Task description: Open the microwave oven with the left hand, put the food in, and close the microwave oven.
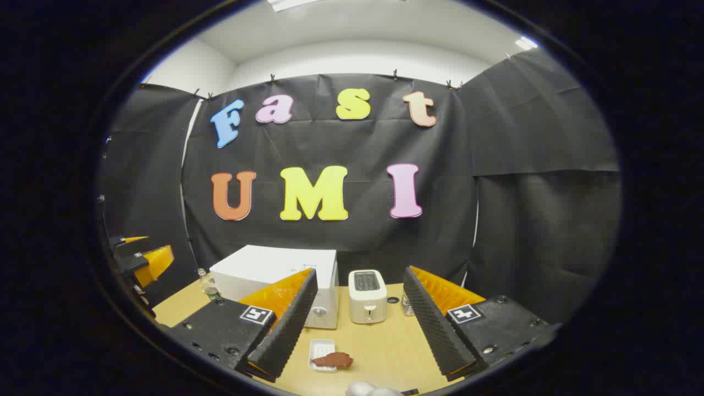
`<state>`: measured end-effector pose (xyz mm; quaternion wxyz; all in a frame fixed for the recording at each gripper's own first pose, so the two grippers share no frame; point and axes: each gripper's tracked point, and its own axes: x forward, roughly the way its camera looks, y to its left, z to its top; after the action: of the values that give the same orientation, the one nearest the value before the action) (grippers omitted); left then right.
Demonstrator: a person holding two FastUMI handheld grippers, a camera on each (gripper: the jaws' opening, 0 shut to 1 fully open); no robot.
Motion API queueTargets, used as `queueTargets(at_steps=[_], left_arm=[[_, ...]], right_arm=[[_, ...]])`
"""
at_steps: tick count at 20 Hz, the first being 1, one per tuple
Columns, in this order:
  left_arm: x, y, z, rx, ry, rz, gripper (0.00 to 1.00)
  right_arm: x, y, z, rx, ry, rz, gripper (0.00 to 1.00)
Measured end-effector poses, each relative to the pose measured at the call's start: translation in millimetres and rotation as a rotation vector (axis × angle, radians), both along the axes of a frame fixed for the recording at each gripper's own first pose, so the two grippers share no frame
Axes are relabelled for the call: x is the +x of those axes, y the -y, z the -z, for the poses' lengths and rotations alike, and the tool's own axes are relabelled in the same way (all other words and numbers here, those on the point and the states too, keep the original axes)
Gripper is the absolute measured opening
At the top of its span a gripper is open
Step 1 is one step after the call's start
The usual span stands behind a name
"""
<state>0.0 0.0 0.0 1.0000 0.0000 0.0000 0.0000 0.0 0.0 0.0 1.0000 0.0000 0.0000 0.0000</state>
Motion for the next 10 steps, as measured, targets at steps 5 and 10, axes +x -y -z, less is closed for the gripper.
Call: queueTargets(at_steps=[5, 10], left_arm=[[0, 6, 1, 0.023, 0.008, -0.010, 0.96], [6, 19, 8, 0.018, -0.003, -0.006, 0.96]], right_arm=[[1, 7, -1, 0.004, -0.004, -0.005, 0.91], [3, 24, -5, -0.002, 0.004, 0.006, 0.91]])
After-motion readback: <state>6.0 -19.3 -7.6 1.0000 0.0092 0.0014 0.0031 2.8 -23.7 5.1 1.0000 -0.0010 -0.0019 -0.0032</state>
